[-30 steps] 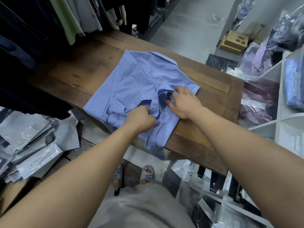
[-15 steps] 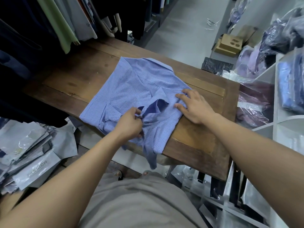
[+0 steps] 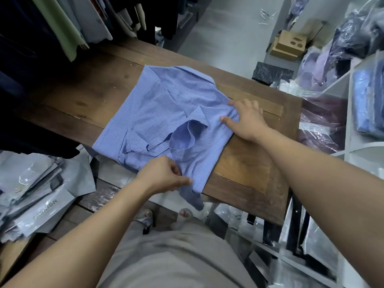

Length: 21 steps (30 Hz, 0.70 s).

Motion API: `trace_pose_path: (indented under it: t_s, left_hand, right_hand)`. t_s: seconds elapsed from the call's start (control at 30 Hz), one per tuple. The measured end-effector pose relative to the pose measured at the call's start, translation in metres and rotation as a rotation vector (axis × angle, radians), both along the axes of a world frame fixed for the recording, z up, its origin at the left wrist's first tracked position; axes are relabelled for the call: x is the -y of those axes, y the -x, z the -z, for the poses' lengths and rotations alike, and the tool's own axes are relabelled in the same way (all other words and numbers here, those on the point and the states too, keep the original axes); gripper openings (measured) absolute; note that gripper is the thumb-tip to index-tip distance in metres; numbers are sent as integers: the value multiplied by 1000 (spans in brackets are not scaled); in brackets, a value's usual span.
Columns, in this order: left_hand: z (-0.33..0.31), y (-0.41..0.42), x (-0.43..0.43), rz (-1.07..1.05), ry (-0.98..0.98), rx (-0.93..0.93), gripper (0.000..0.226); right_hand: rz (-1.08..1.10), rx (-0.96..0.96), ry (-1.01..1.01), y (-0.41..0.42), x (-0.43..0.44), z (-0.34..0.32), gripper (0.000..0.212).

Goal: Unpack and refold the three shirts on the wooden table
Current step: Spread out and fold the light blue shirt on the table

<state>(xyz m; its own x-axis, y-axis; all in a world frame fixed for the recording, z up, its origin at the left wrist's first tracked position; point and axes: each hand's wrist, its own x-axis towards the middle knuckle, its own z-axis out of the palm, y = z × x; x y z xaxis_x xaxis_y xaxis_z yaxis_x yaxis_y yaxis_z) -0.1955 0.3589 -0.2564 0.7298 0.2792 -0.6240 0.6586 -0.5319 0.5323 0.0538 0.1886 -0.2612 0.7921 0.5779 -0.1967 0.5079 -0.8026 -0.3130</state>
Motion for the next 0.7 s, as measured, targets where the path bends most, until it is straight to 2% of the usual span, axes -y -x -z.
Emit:
trace_pose_path:
  t_s: [0.1,0.23,0.37,0.47,0.7]
  left_hand:
    - [3,8,7,-46,-51,54,31]
    - [9,17,10,-52,-75,137,28]
    - [13,27,6,-22,70,215,32]
    - [13,34,0,-95,193,241,29]
    - [3,32,-6,-158,275,327,19]
  right_hand:
    - [43,-13,3,-13,4,-2,39]
    - [72,-32,27,-23,0,-3,29]
    - [51,-58,88,-24,-7,-5,25]
    - [-52,-49,171,-31,-10,-10,15]
    - [-260,-67,303,-44,-24,-27,21]
